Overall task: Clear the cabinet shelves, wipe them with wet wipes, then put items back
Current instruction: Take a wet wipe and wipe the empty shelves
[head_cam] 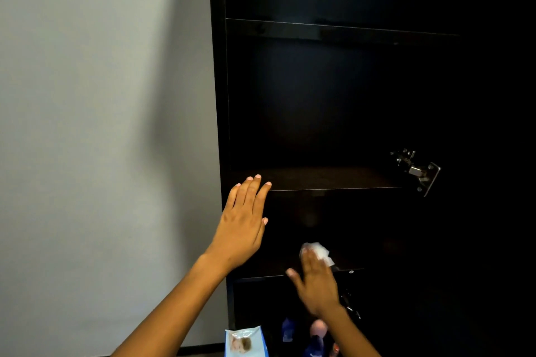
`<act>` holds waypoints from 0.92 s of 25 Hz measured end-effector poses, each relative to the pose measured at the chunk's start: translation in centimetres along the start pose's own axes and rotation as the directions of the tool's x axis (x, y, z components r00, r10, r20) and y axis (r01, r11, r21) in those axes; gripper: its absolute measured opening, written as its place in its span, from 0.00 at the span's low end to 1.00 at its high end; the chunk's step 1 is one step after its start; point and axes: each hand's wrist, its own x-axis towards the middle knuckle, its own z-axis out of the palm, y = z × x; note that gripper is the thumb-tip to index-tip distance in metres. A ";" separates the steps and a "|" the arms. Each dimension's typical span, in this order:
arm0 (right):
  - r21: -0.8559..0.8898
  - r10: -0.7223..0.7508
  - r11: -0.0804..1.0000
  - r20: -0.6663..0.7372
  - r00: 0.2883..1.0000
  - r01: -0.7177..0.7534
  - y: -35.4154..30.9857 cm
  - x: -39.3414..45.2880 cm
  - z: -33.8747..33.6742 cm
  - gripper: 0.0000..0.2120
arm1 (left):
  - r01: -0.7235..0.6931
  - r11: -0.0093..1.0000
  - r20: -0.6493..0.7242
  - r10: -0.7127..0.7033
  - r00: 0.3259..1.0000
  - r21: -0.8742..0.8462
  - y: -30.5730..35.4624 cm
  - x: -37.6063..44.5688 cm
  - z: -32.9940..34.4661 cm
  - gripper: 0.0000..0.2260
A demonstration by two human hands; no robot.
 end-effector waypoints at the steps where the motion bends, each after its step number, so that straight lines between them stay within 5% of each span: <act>1: -0.002 -0.024 1.000 0.033 0.999 0.024 -1.1 -0.5 0.6 0.39 | -0.003 1.000 -0.003 0.003 1.000 0.006 0.0 0.0 0.0 0.28; 4: 0.039 -0.057 0.998 0.090 0.994 0.054 0.0 -1.3 0.2 0.36 | -0.018 1.000 -0.002 0.018 1.000 0.005 -0.1 0.1 -0.1 0.28; 8: 0.063 0.035 0.998 -0.113 0.993 -0.028 5.2 -2.0 -1.2 0.51 | -0.008 1.000 0.002 0.008 1.000 -0.009 -0.1 0.0 -0.1 0.27; 10: 0.091 0.077 0.994 -0.106 0.991 -0.067 4.4 -2.3 -0.4 0.49 | -0.001 1.000 -0.005 0.001 1.000 -0.009 0.0 0.1 0.1 0.27; 13: 0.054 -0.083 0.995 -0.028 0.996 0.084 1.5 -1.1 1.0 0.42 | -0.006 1.000 -0.015 0.006 1.000 -0.007 -0.1 0.0 0.1 0.27; 16: 0.081 -0.181 0.981 0.019 0.983 0.179 3.1 1.1 -1.6 0.49 | -0.018 1.000 -0.015 0.018 1.000 -0.016 -0.1 0.0 -0.1 0.28; 20: 0.083 0.058 0.995 -0.078 0.995 -0.051 6.2 1.2 -2.7 0.59 | -0.017 1.000 -0.018 0.017 1.000 -0.021 -0.1 0.0 0.0 0.28; 23: 0.137 0.059 0.989 -0.066 0.996 -0.049 2.8 0.6 -0.1 0.53 | -0.014 1.000 -0.034 0.013 0.999 -0.016 -0.1 0.1 0.2 0.28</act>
